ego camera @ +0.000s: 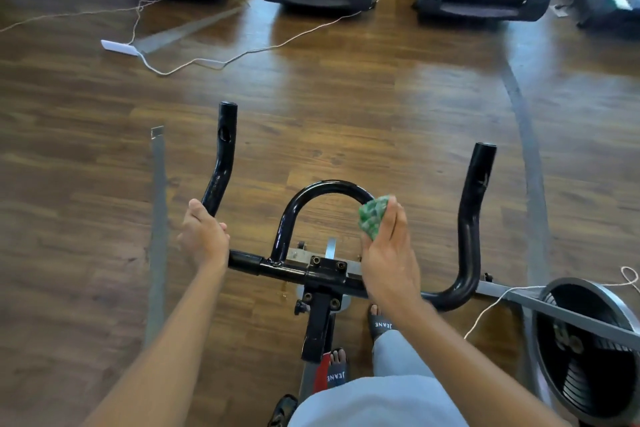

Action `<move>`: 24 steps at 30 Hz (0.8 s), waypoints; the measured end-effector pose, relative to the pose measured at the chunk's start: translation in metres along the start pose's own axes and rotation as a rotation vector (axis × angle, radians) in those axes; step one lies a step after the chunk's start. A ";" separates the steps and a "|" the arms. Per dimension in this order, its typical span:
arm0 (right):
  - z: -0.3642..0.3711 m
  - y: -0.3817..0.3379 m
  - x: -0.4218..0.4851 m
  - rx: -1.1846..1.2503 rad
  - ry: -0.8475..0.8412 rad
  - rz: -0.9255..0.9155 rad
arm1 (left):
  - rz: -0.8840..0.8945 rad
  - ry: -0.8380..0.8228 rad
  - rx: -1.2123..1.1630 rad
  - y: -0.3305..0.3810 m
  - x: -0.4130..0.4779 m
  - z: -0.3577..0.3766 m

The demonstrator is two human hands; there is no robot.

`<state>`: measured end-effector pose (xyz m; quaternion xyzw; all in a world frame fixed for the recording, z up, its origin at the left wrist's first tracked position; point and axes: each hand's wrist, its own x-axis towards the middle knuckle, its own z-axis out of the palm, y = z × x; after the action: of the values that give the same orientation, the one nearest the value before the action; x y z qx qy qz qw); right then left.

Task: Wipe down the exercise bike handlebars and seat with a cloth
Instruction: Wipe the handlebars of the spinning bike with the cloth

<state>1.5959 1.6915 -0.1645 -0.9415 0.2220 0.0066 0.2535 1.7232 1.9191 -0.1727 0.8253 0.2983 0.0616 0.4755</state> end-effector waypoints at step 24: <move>0.038 -0.080 0.054 -0.453 -0.223 -1.029 | 0.043 -0.004 0.021 -0.015 0.017 0.007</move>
<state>1.6822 1.7496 -0.1667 -0.9528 -0.2998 0.0293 0.0381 1.7336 1.9290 -0.1916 0.8366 0.2802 0.0668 0.4660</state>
